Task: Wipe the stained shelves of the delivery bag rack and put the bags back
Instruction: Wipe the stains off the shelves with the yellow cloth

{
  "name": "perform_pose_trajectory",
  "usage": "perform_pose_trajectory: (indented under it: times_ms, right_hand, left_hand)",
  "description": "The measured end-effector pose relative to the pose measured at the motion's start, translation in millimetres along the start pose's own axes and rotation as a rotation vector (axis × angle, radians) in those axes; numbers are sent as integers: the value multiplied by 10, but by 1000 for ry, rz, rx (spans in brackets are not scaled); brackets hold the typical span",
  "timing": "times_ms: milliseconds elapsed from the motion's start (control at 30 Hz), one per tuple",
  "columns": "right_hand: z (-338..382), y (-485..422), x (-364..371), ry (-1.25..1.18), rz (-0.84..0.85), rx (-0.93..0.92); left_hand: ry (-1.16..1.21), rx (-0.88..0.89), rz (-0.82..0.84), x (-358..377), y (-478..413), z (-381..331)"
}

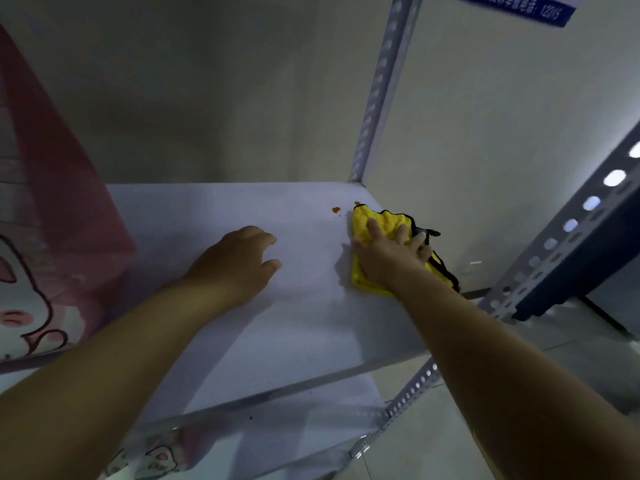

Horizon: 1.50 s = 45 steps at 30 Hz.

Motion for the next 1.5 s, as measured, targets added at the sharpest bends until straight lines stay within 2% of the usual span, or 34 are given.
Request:
perform_pose_trajectory:
  times_ms: [167,367,467,600,733,833,933,1067,1133,1267,1367,1433,1500]
  right_hand:
    - [160,-512,74,1,-71,45]
    - [561,-870,190,44,-2,-9]
    - [802,-857,257,-13,38,-136]
    - [1043,-557,286,-26,120,-455]
    - [909,-243,223,-20,102,-641]
    - [615,-356,109,-12,77,-550]
    - [407,-626,103,26,48,-352]
    - [478,-817,135,-35,-9,-92]
    - [731,-806,147,-38,0,-156]
    - [1180,-521,267,-44,144,-425]
    - [1101,-315,251,-6,134,-614]
    - [845,-370,157,-26,99,-569]
    - [584,-476,86,-21,63,-451]
  left_hand:
    - [-63,20,0,112,-68,92]
    - [-58,31,13,156,-73,152]
    - [-52,30,15,147,-77,144]
    - [-36,19,10,137,-80,142]
    - [-27,21,22,153,-71,163]
    - [-26,14,37,171,-71,175]
    - [-27,12,56,189,-77,183]
    - [-22,-4,68,204,-100,204]
    - [-21,-10,75,213,-92,207]
    - [-14,-12,70,207,-80,194]
    - [-21,-15,74,192,-75,167]
    - [-49,-22,70,163,-59,149]
    - [-83,-12,73,124,-14,117]
Point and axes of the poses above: each hand's wrist, its own y-axis away from the middle knuckle, its own x-axis out of the palm, z = x × y, the point moved 8 cm from there along -y, towards the middle knuckle, and after that the axes turned 14 degrees about -z, right-handed, at the moved point
